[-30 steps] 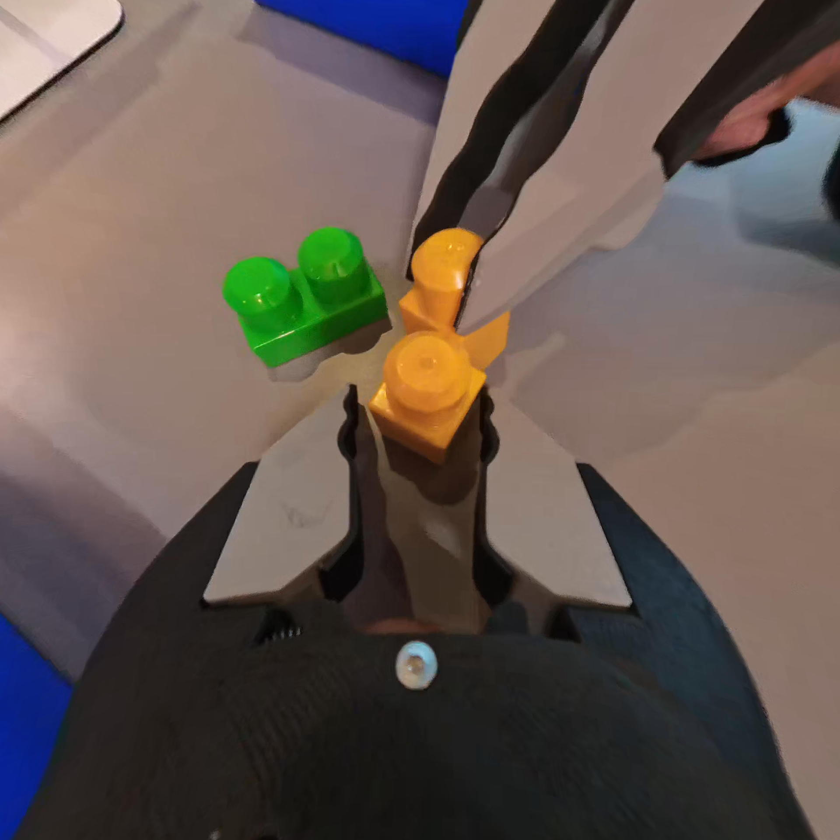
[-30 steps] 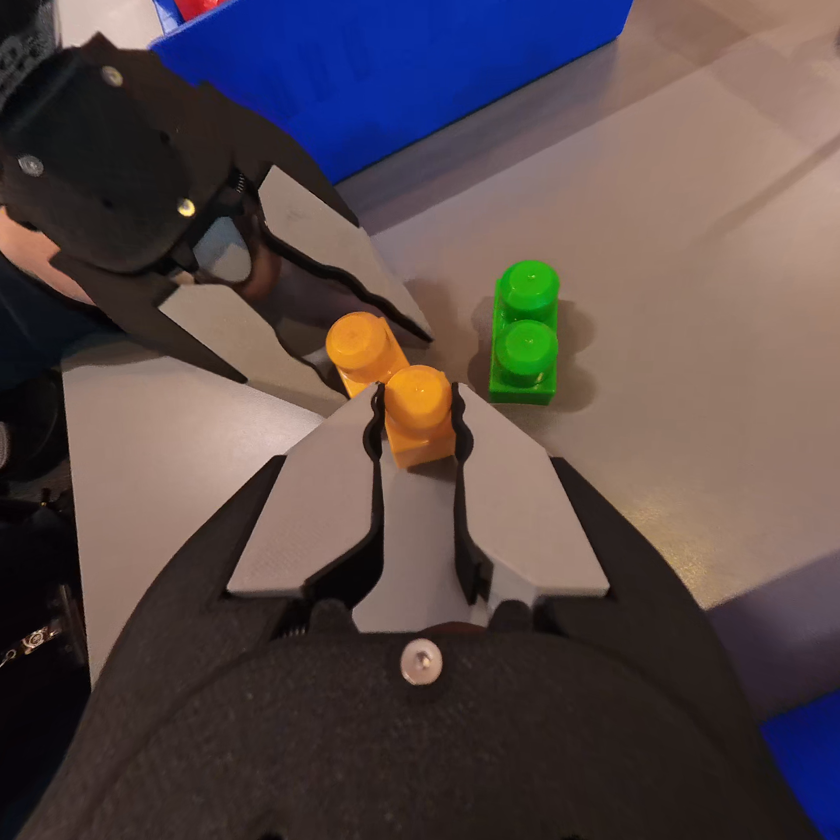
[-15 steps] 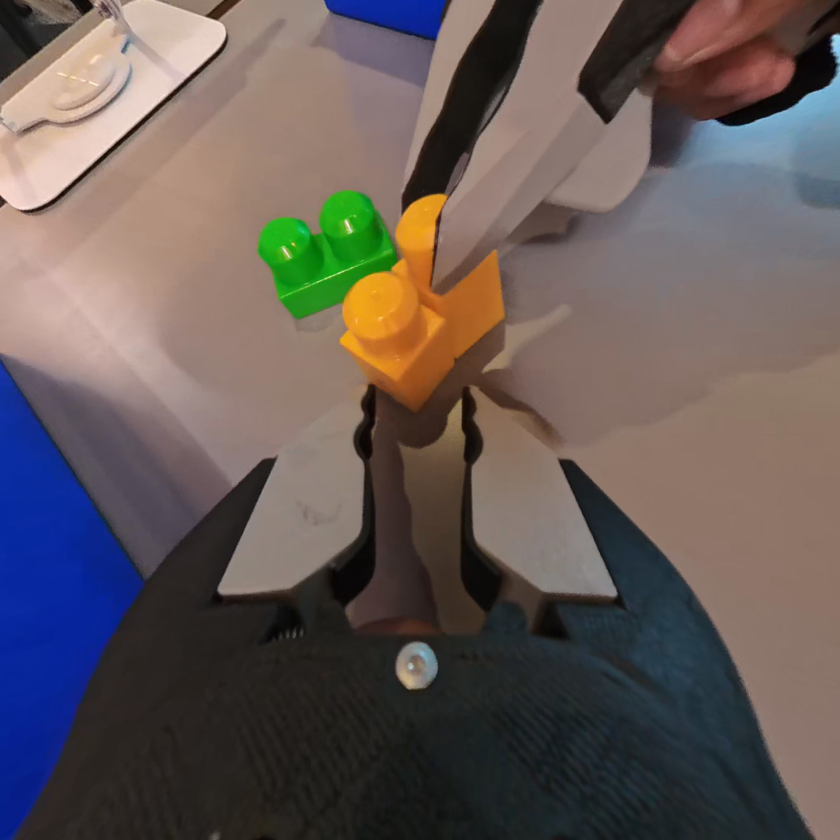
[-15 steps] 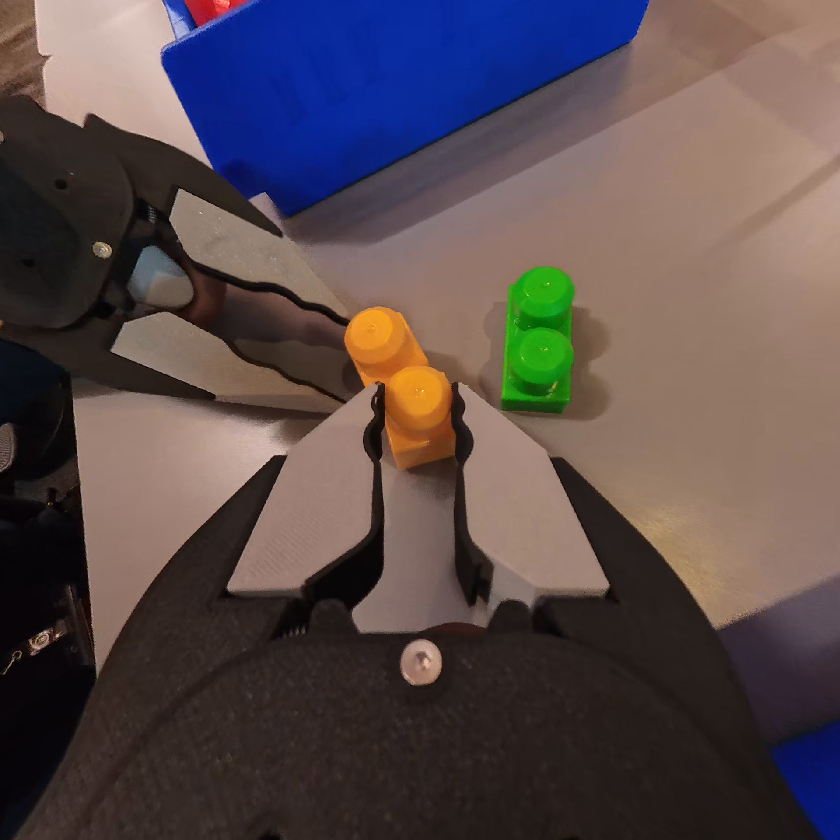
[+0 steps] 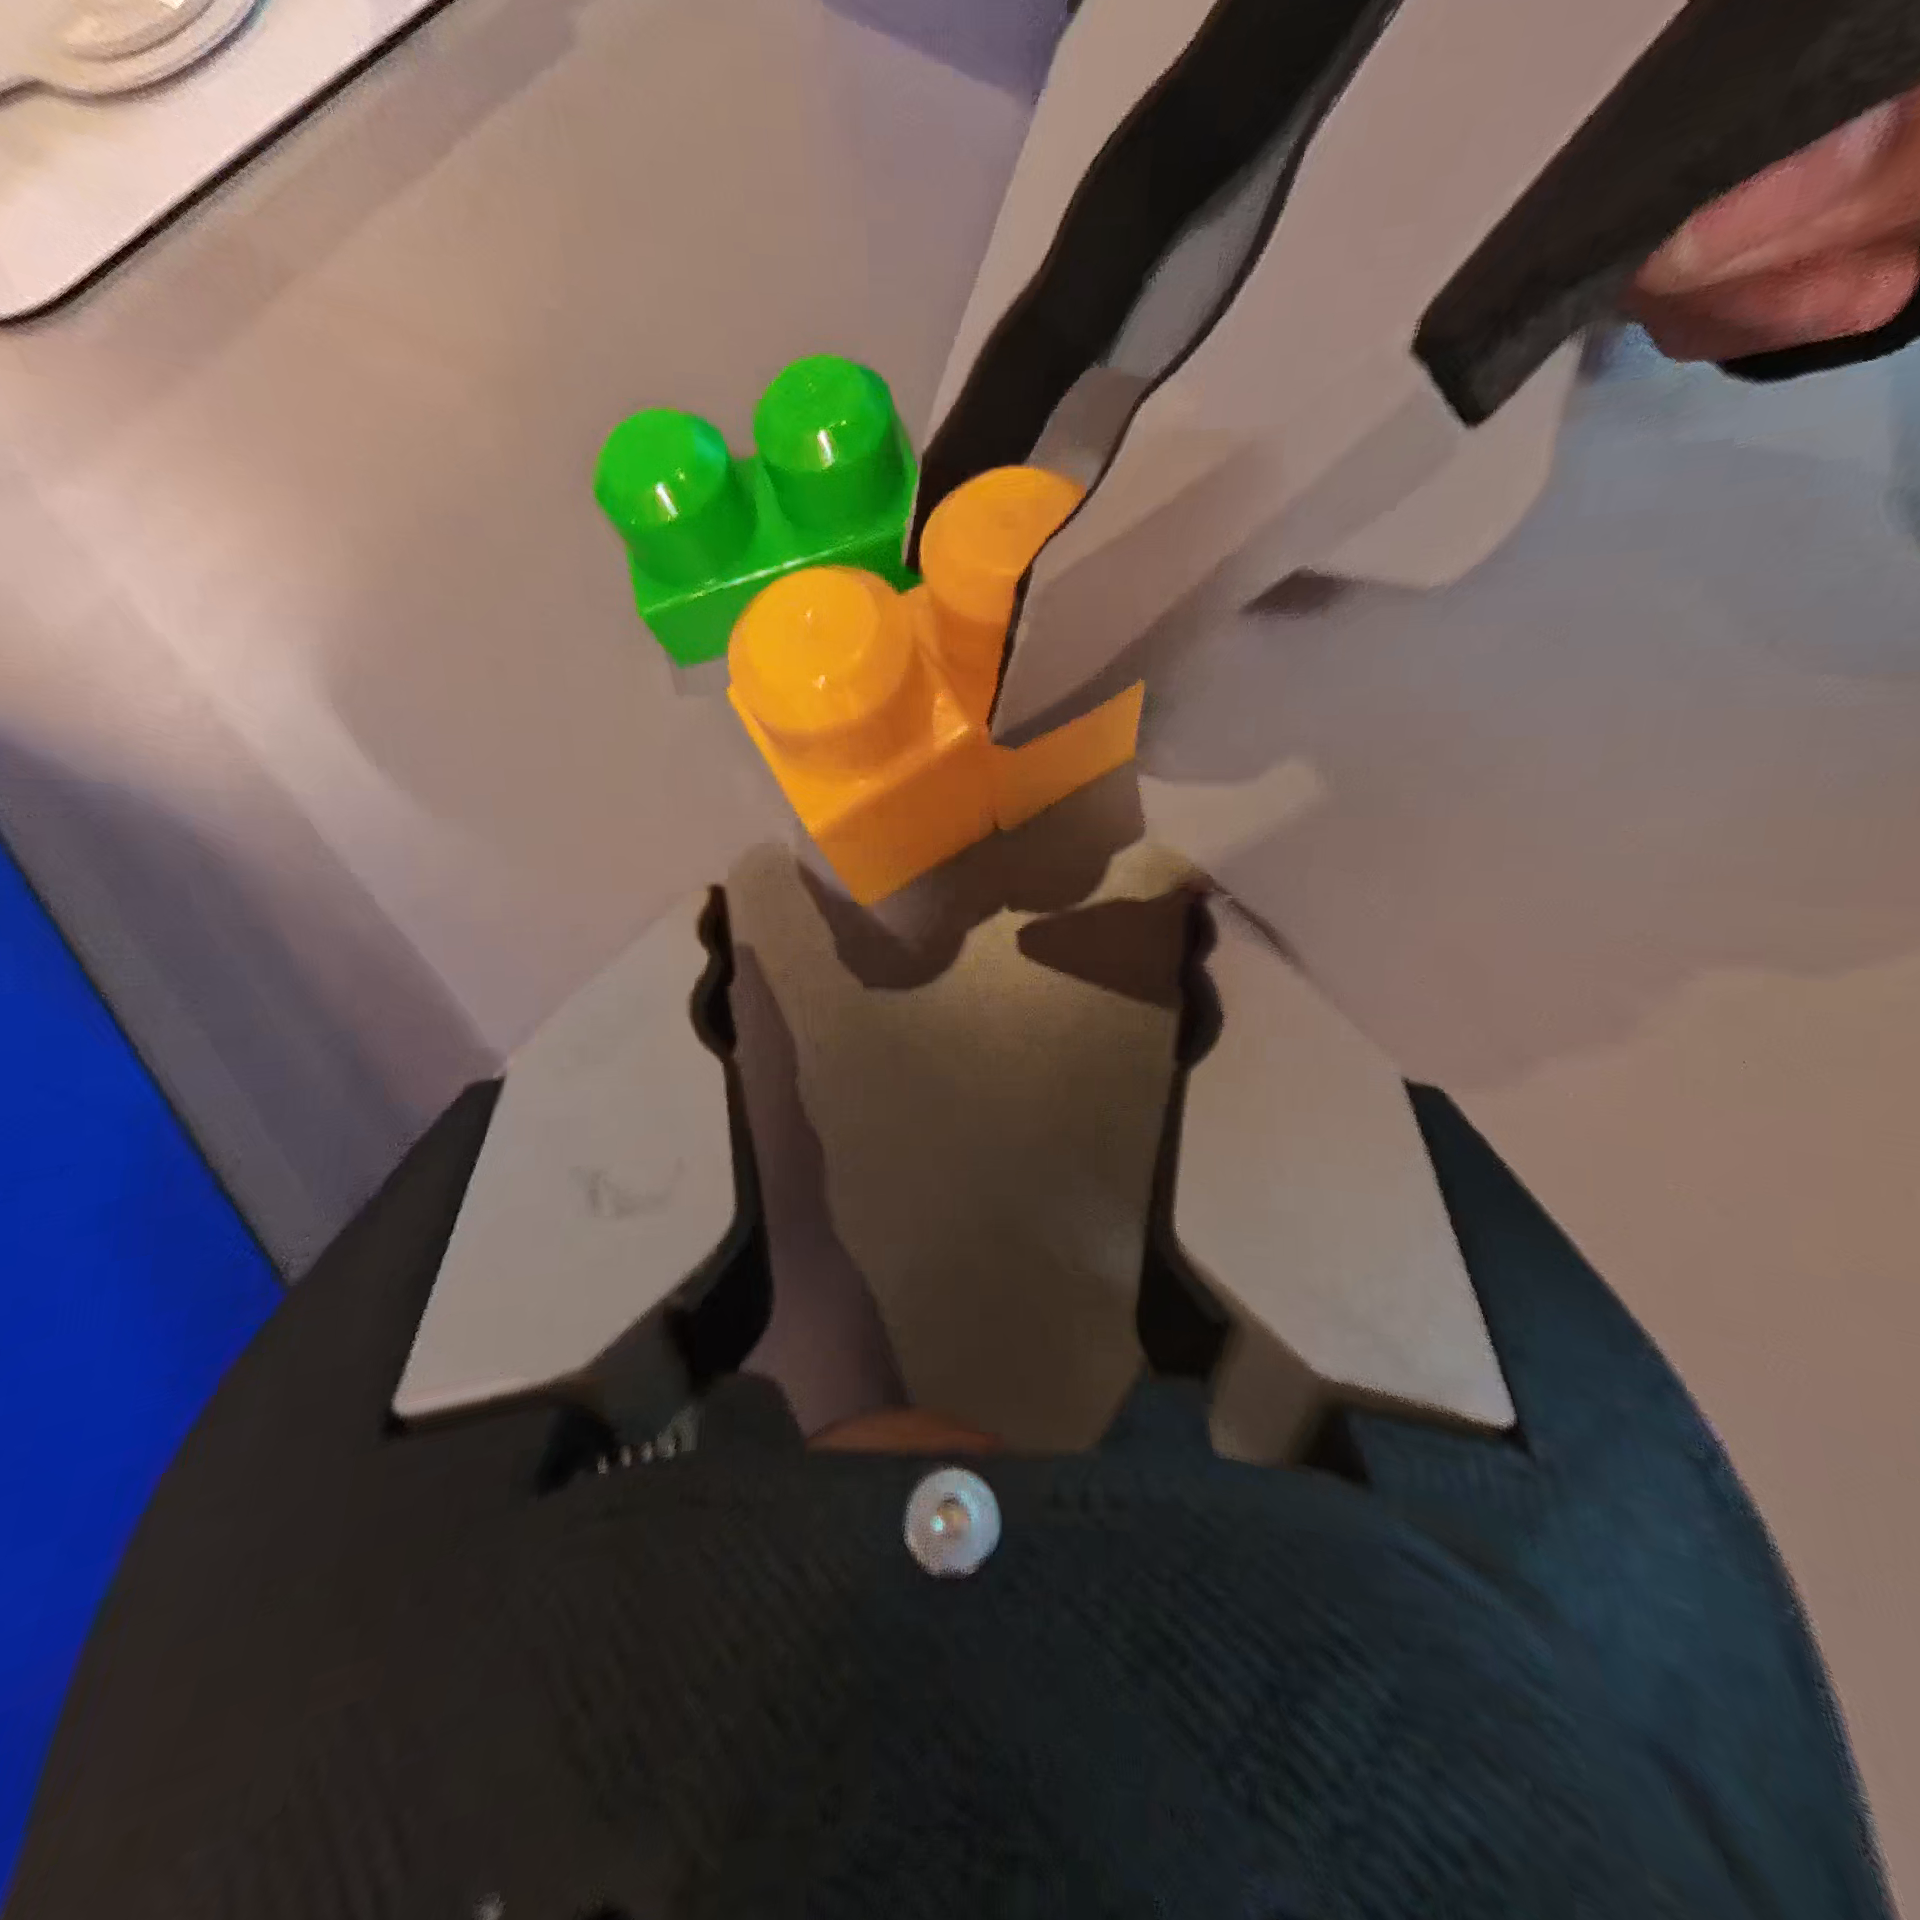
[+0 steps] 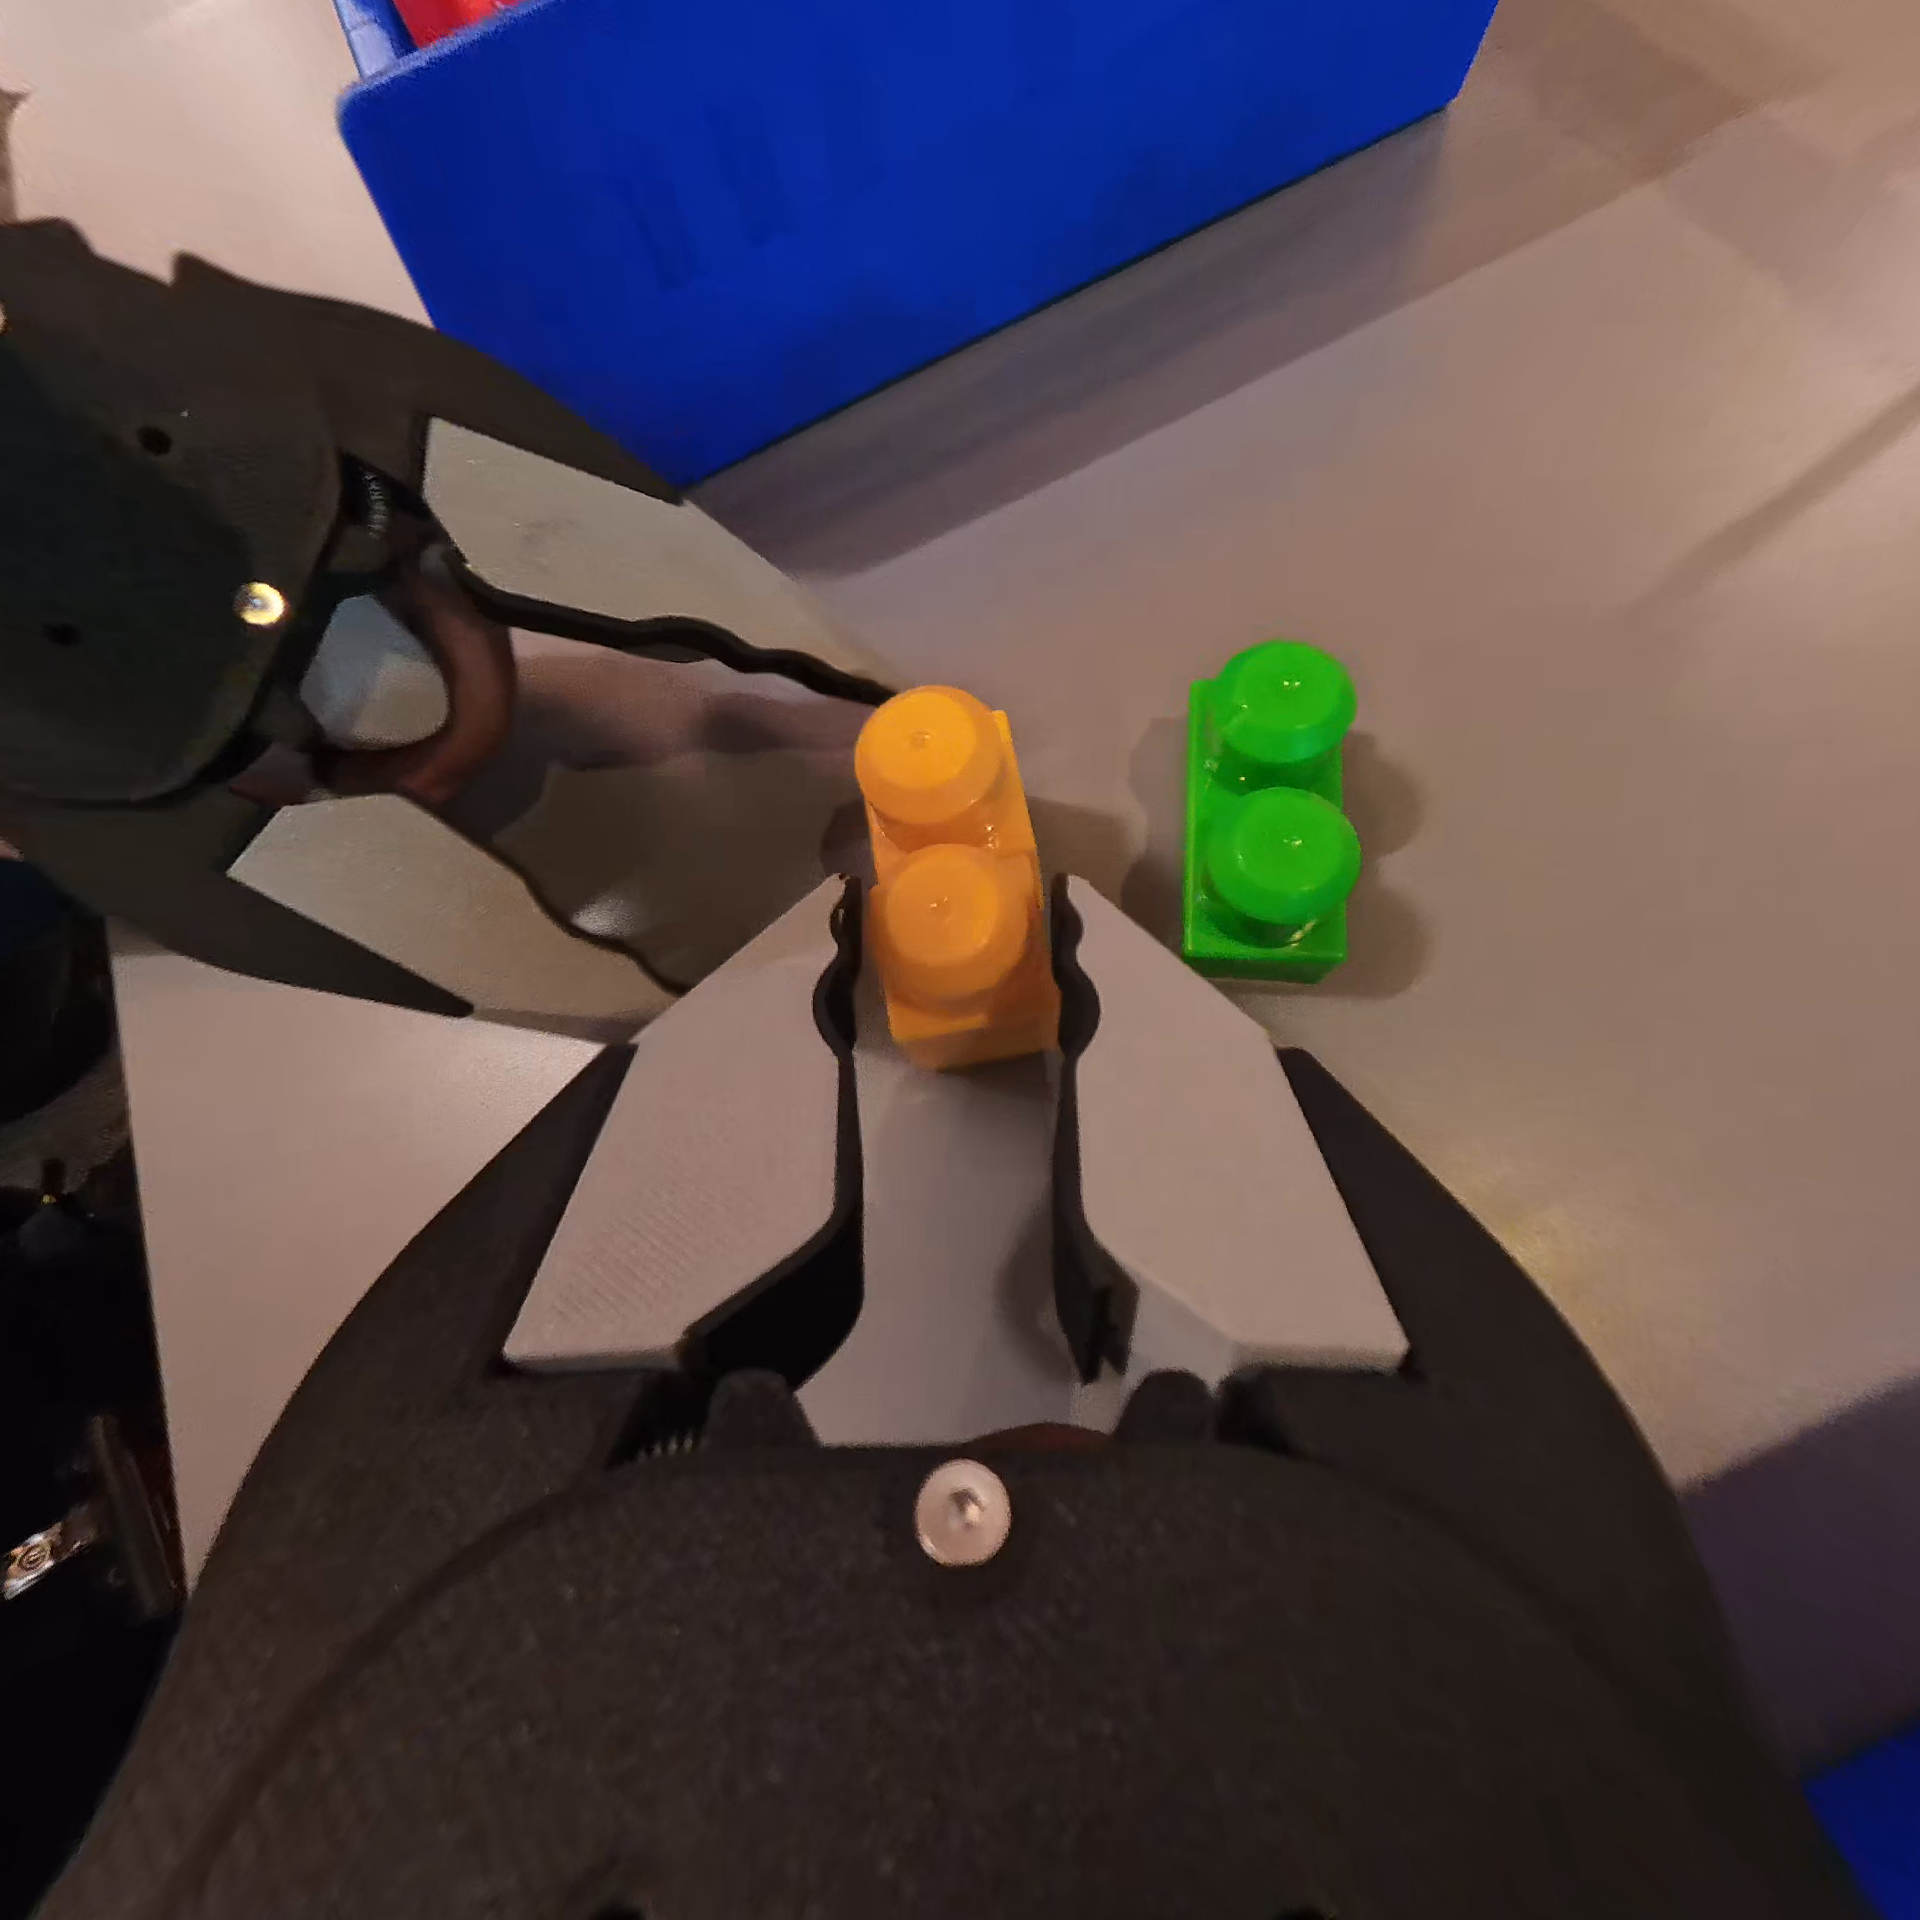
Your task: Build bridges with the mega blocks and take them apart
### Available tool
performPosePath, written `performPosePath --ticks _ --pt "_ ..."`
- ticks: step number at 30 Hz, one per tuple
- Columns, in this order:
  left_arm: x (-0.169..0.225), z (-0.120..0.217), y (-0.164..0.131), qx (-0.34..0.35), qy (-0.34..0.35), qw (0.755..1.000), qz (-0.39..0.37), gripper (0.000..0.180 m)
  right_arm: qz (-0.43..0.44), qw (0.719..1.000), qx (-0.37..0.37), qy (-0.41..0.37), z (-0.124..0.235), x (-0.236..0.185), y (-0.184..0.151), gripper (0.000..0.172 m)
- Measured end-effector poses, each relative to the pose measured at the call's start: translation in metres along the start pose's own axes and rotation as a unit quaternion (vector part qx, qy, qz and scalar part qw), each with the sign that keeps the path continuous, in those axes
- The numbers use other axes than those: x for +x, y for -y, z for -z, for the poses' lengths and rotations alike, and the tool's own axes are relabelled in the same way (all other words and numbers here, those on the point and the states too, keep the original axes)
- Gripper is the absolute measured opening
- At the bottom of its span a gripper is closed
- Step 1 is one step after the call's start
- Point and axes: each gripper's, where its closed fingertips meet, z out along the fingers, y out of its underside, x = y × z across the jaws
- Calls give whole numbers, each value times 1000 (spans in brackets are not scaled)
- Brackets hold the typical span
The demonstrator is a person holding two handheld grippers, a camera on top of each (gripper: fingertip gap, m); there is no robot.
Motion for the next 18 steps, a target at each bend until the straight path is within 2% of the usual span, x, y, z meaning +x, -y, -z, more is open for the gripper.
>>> performPosePath --ticks 4,10,18 --pt "8 -5 7 0 21 999 27 93 9 1000 13 -8 9 0 6 38" --pt "-2 -16 17 -9 109 992 63 96 -38 999 9 3 12 7 0 41" --pt "1 -25 22 -17 127 987 101 93 -85 996 -10 30 10 5 -9 39"
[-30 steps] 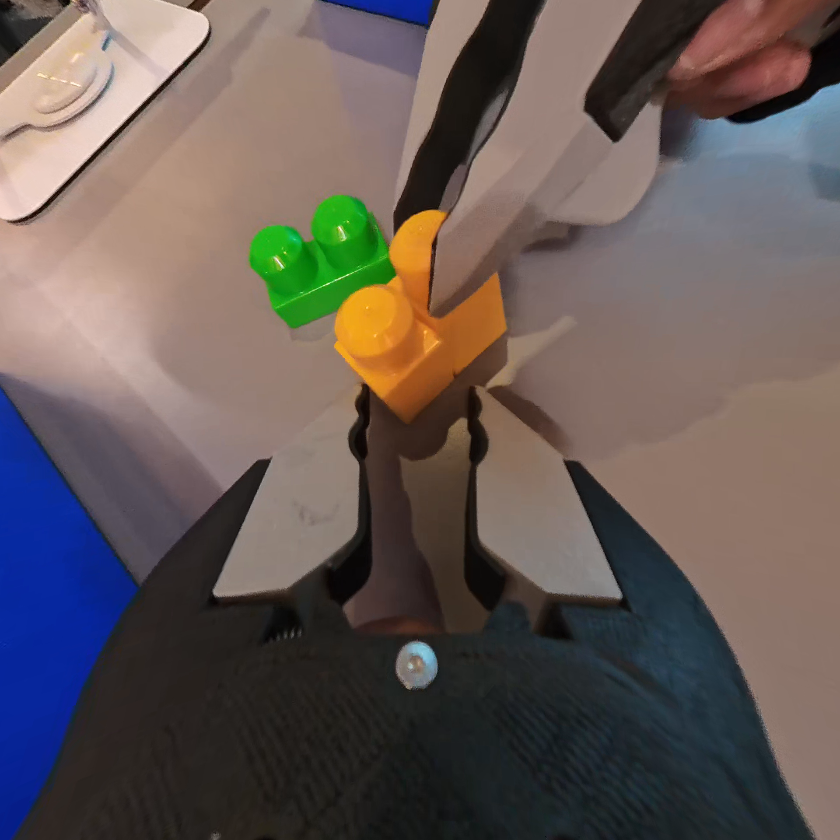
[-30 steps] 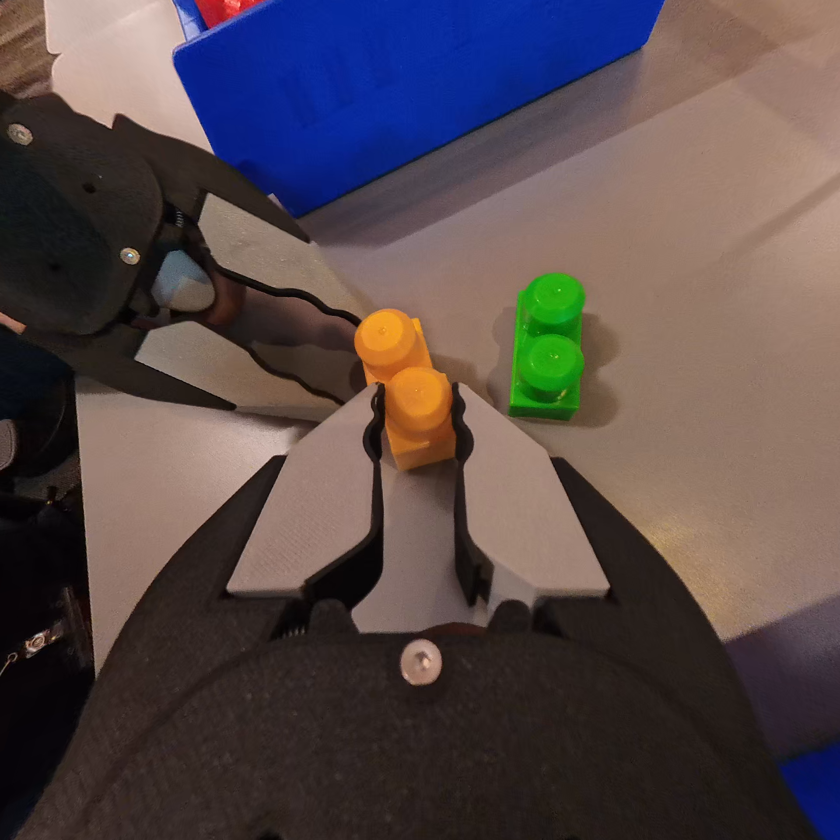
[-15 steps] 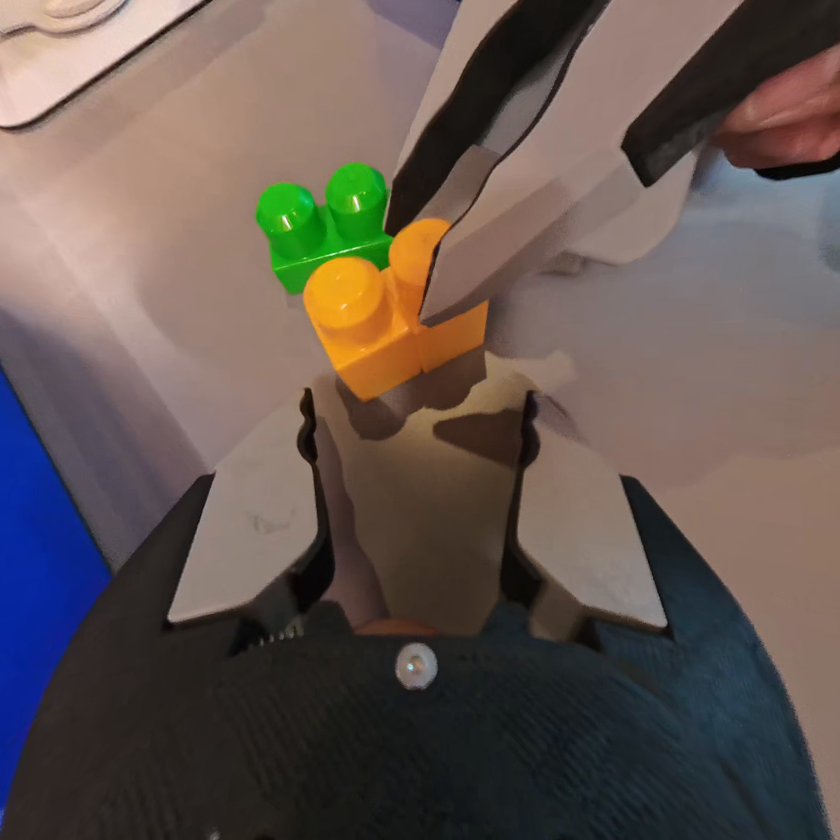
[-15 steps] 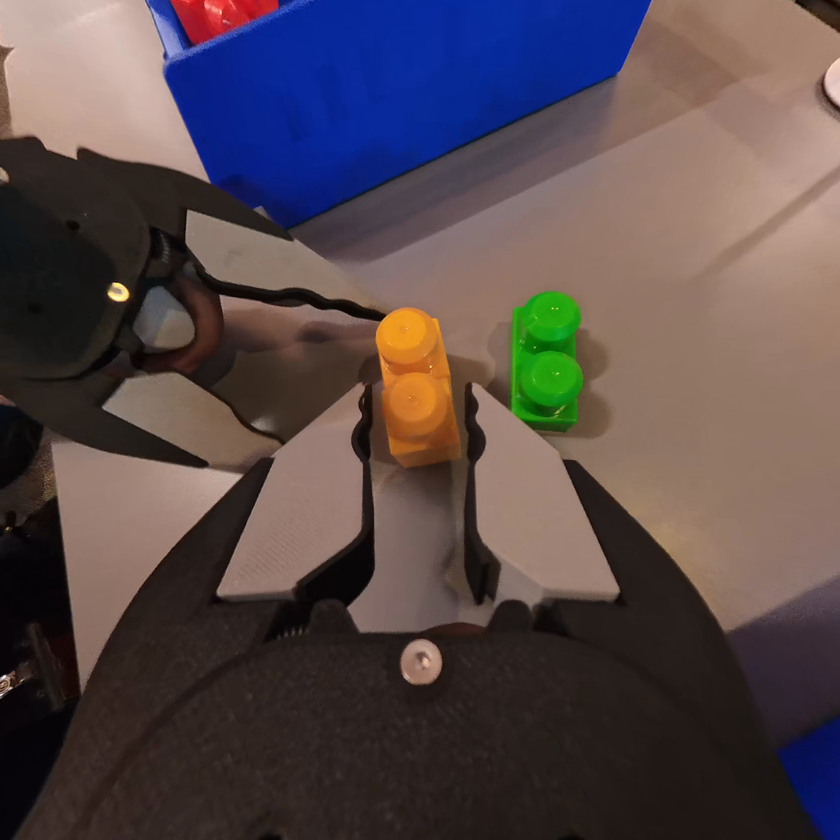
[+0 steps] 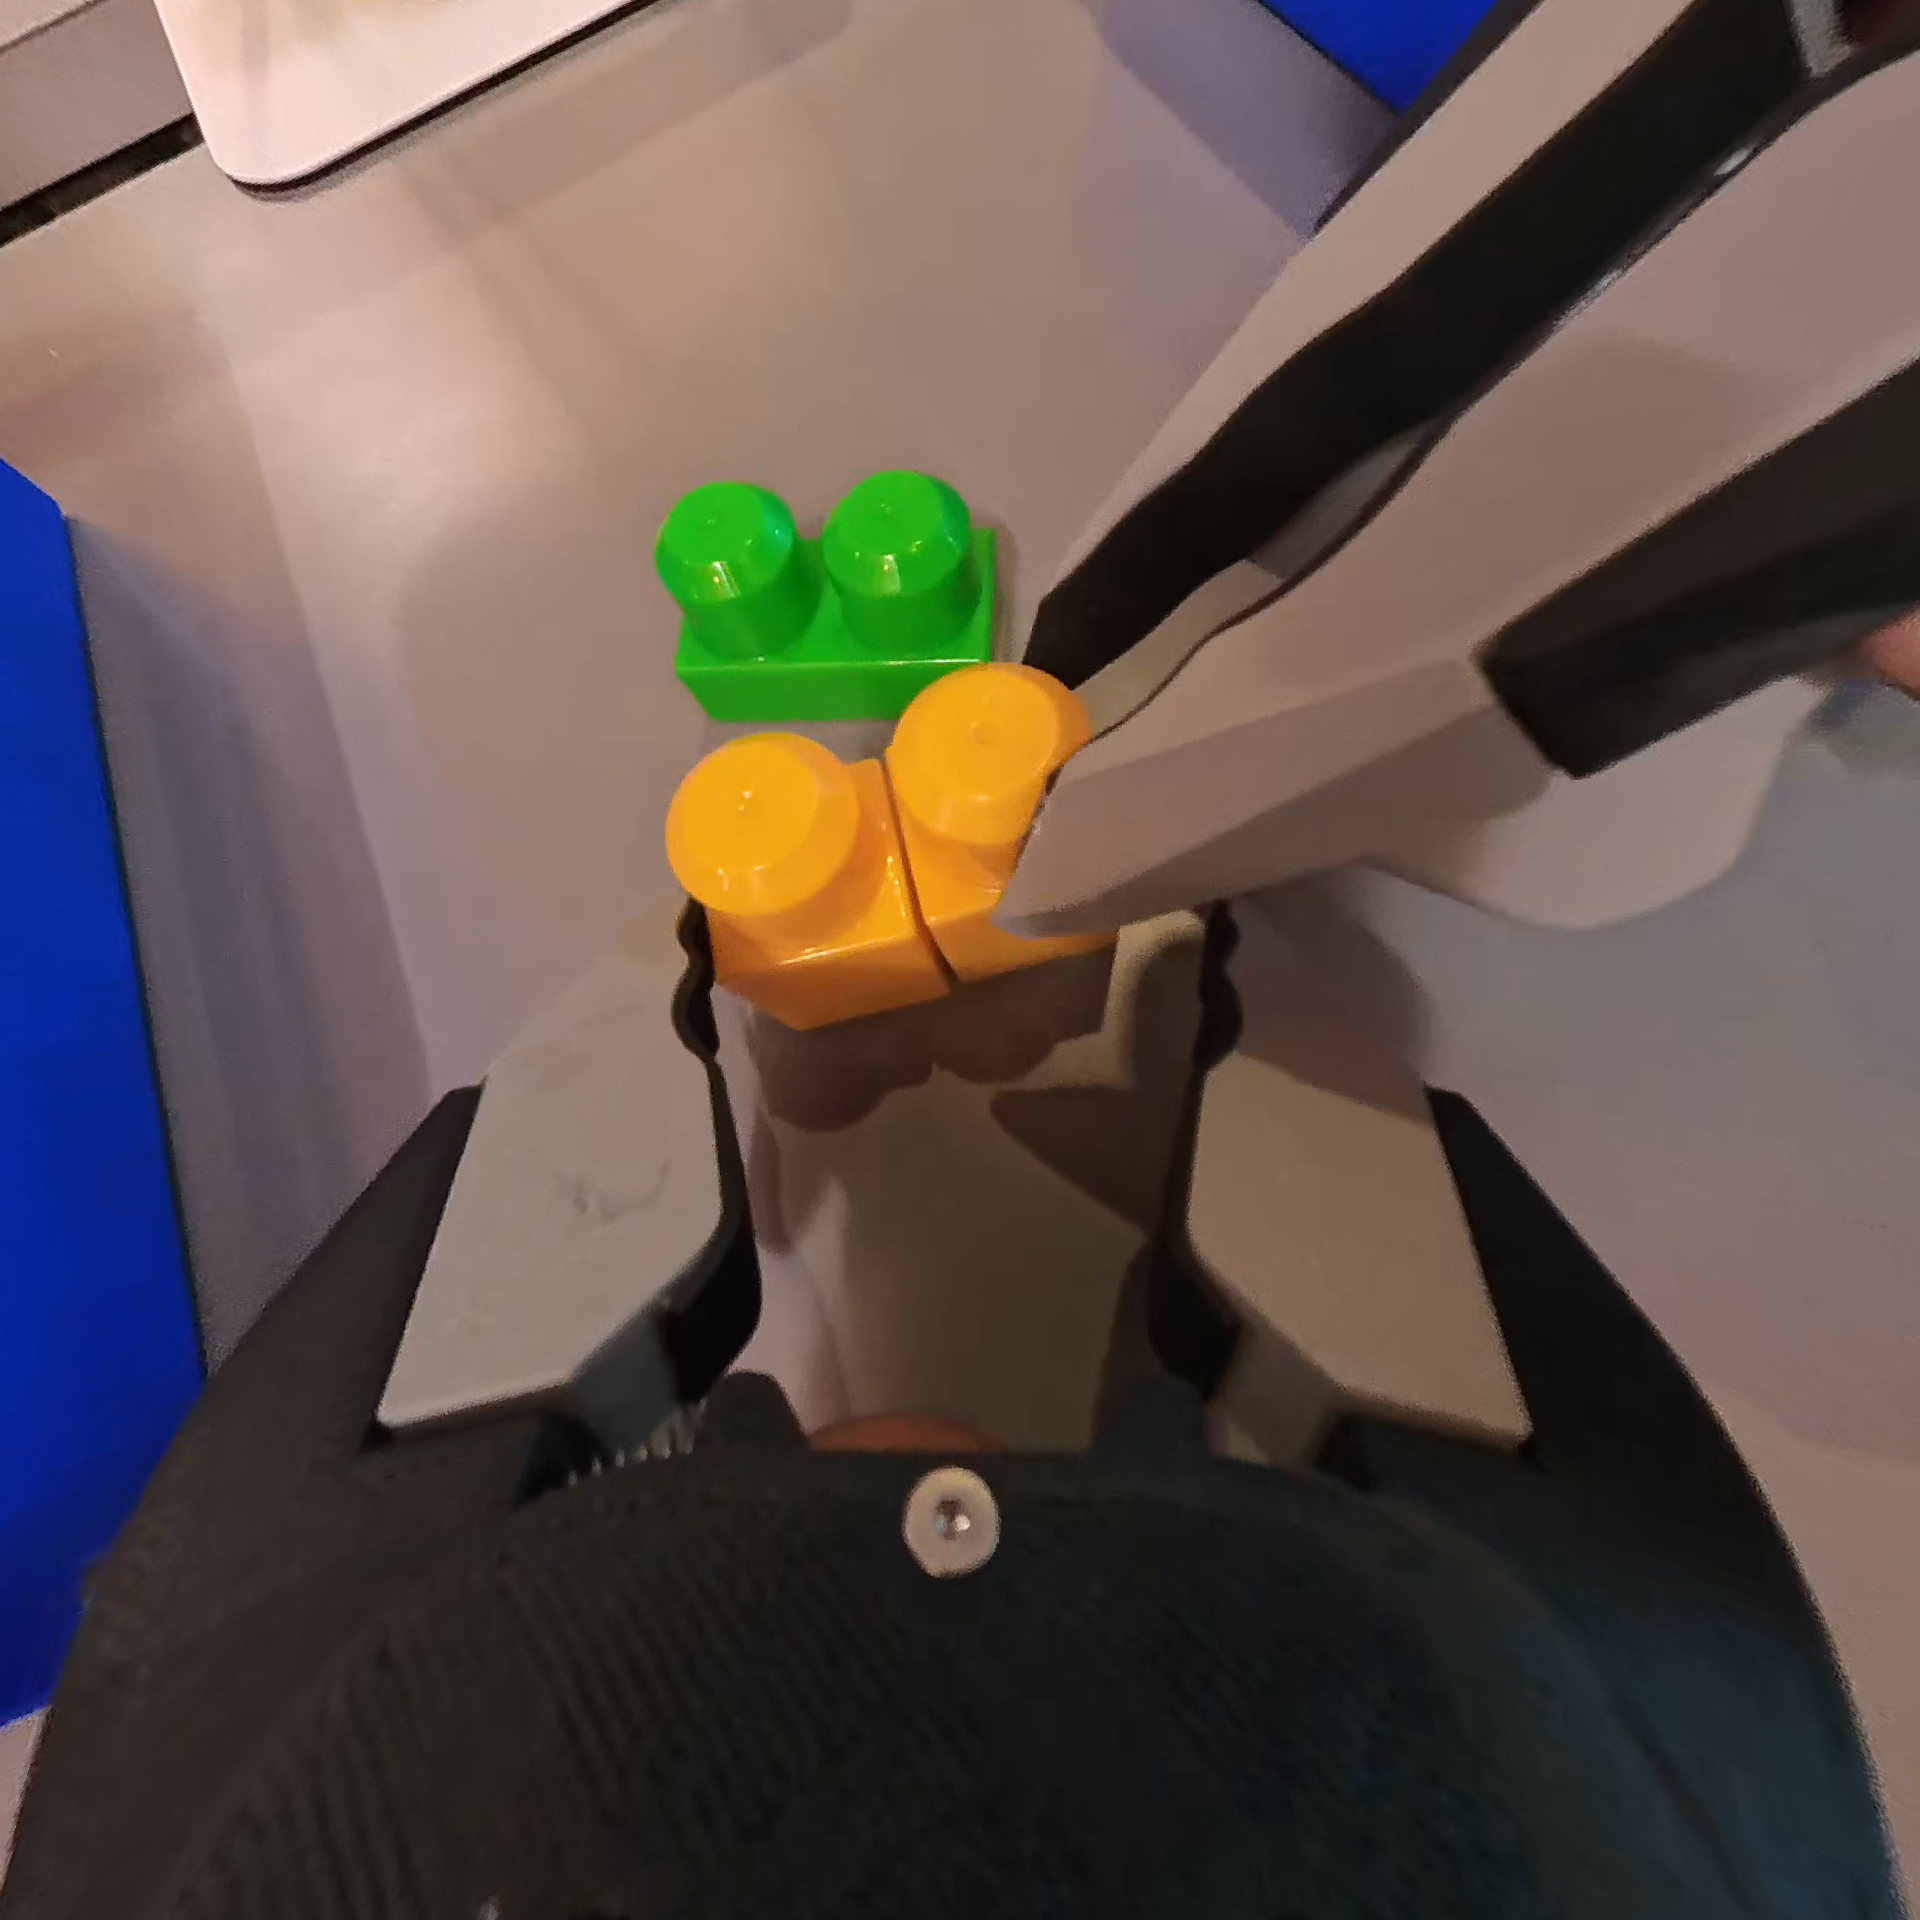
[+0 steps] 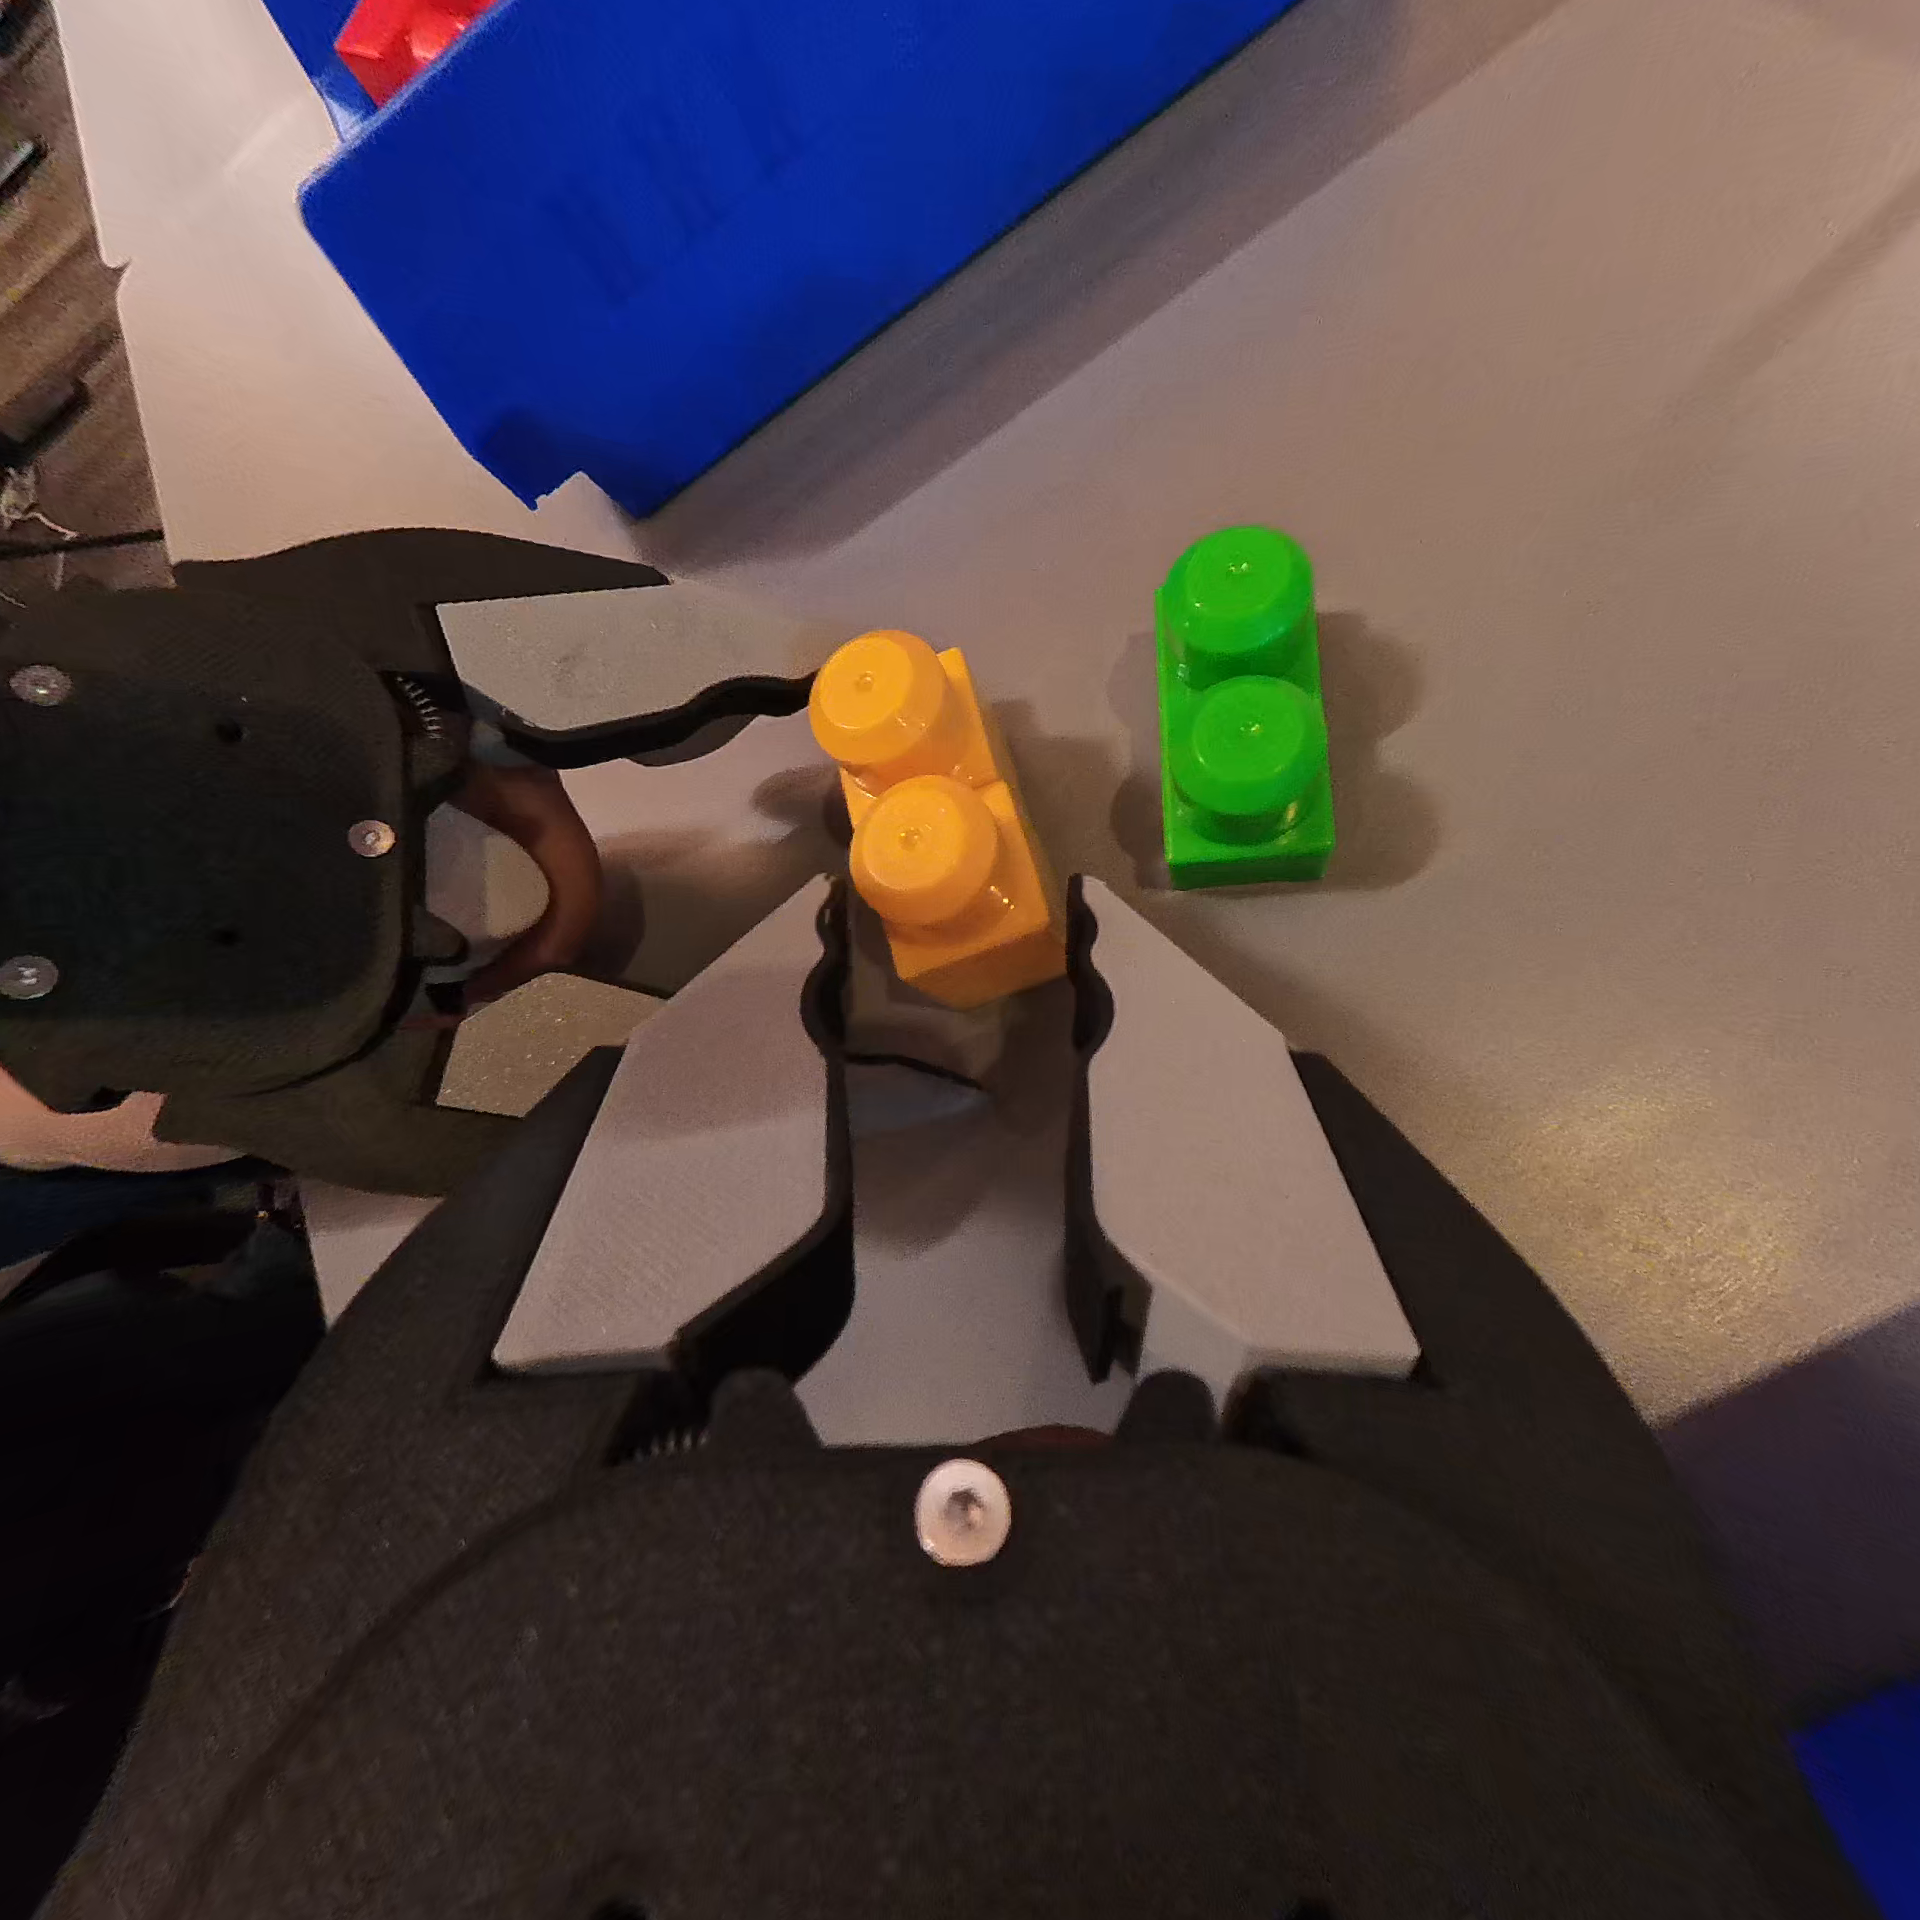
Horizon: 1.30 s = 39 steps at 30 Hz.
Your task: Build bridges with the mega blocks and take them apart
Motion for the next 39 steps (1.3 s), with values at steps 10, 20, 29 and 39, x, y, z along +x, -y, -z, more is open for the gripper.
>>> performPosePath --ticks 10,20,29,39 --pt "-9 -3 -4 -7 -49 999 3 89 -39 999 -6 25 -14 -7 -3 39" --pt "-12 3 -10 -7 -72 997 -9 86 -29 1000 5 -2 1 -4 2 38" --pt "-7 0 -9 -10 -96 995 -15 91 -11 1000 -25 14 -7 -9 -8 38" --pt "-5 -7 -2 -7 -126 991 -41 90 -20 1000 -9 13 -24 -11 -1 33"
